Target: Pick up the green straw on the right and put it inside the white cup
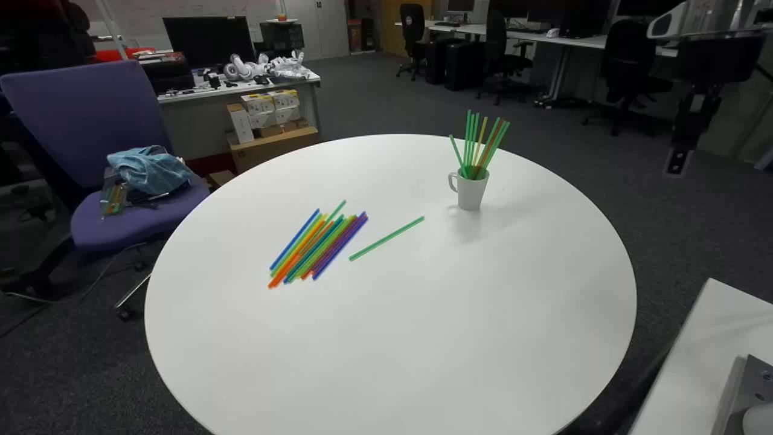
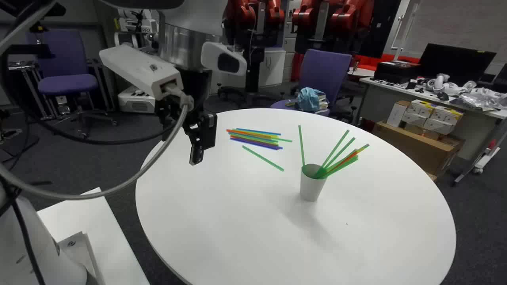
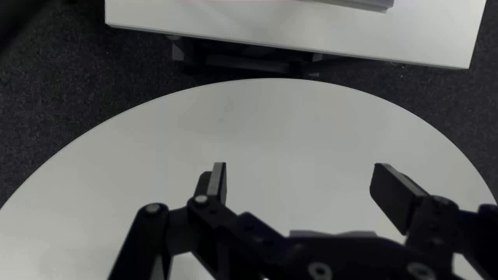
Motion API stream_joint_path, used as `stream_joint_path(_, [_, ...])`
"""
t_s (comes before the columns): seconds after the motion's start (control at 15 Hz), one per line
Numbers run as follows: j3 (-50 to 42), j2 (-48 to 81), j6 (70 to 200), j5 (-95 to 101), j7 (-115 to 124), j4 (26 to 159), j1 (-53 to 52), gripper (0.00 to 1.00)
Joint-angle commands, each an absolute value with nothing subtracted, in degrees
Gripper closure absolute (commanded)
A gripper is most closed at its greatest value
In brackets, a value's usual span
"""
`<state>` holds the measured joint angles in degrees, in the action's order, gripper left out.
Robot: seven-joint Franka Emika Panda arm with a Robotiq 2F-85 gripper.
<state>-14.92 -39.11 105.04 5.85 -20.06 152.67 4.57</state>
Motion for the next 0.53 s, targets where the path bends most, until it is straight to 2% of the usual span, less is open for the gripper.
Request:
stream_joint_path(0.0, [-14.4, -38.9, 105.0, 5.5, -20.4, 152.6, 5.1, 0.0])
stream_joint_path(0.2, [-12.3, -37.0, 108.0, 5.2, -16.4, 152.1, 5.0, 0.0])
stream_joint_path(0.47, [-8.2, -26.6, 119.8, -0.4, -1.8, 149.7, 4.5, 0.0])
